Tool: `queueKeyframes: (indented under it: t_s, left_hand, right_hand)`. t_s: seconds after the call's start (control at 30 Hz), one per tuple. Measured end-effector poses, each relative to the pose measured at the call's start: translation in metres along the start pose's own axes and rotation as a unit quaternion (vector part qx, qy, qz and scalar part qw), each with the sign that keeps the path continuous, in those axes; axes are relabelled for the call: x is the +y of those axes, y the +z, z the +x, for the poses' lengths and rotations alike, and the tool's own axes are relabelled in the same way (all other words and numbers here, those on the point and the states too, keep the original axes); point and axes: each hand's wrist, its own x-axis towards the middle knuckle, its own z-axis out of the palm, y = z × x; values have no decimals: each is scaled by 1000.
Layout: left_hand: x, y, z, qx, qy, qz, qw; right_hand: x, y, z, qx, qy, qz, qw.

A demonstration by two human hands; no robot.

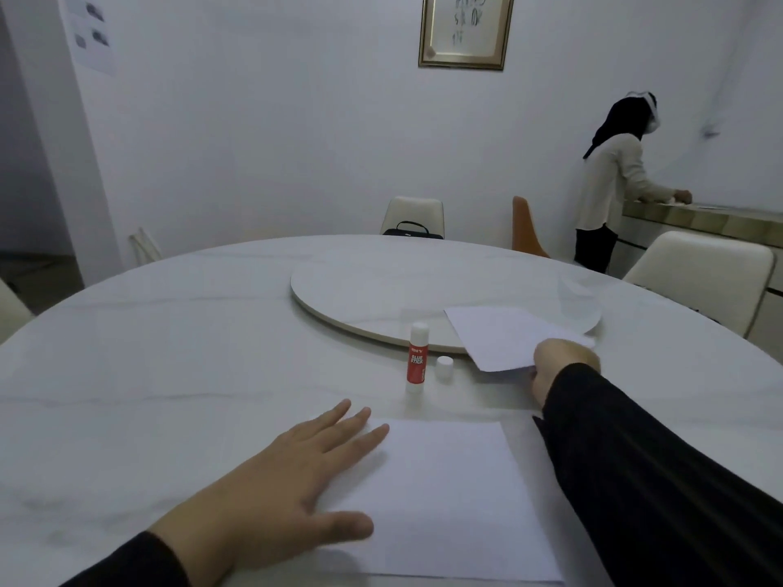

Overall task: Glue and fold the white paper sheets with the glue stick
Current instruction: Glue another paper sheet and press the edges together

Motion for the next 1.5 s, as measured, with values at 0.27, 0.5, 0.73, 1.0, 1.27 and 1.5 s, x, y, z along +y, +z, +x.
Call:
queueKeyframes:
  t_s: [0.27,0.5,0.73,1.0,1.27,1.5]
  left_hand:
    - [-28,9,5,277,-17,-268,923]
    - [-15,-14,-1,242,-61,-714,654]
    - [-13,-17,-14,267,-198,-661,673]
    - [-12,-12,-15,268,-249,-511,778]
    - [-8,-2,-9,296,-235,-319,869]
    - [-9,2,-7,292,-212,-260,896]
  right_hand:
    - [-63,-93,-45,106,-232,106,961]
    - [-29,-106,-130,-204,-203,57,956]
    - [31,-73,-144,-281,-112,-66,951]
    - [41,-73,-146,-287,-94,-99,948]
    - [43,-74,-146,-242,-131,-164,947]
    - [43,-76,-146,-208,-149,-201,945]
